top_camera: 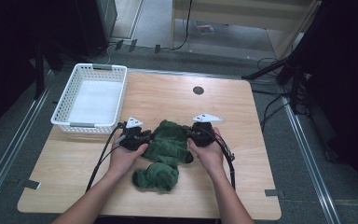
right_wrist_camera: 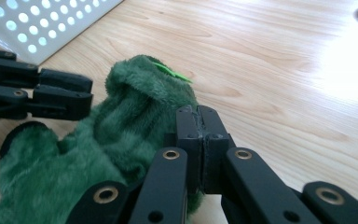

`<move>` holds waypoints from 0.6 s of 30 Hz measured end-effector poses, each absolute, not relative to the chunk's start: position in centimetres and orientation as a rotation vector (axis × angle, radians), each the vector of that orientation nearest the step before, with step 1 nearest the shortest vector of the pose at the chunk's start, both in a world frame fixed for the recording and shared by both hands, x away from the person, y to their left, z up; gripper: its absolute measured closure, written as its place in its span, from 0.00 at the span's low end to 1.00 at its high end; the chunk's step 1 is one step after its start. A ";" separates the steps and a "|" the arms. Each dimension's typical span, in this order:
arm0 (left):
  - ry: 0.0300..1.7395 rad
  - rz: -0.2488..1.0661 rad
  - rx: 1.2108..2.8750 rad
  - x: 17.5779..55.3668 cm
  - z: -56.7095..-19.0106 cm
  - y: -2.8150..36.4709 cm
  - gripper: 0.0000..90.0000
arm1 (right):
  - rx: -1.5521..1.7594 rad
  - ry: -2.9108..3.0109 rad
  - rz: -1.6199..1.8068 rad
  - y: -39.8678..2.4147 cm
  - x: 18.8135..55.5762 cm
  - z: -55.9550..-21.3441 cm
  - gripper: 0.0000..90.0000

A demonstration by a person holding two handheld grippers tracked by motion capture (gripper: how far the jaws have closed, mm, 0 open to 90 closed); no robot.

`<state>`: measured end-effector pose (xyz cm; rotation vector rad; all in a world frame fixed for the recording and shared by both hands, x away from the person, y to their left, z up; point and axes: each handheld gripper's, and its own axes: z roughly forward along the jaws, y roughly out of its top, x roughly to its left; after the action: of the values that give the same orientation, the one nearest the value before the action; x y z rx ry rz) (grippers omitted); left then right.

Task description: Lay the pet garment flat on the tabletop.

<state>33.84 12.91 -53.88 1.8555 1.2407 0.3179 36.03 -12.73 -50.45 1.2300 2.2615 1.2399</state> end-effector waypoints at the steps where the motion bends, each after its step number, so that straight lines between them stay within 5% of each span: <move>1: 1.245 0.317 1.840 33.6 -53.9 13.1 0.87 | 1.230 2.261 1.240 -12.7 36.0 -50.4 1.00; 3: 1.224 0.315 1.836 33.3 -53.7 13.4 1.00 | 1.254 2.239 1.282 -13.3 35.3 -50.5 1.00; 18: 1.128 0.254 1.768 32.8 -54.6 14.0 1.00 | 1.347 2.141 1.381 -16.3 35.6 -50.6 1.00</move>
<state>32.82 14.02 -54.55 1.7675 1.1282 0.2542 35.63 -16.34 -50.61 1.3475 2.1409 1.3806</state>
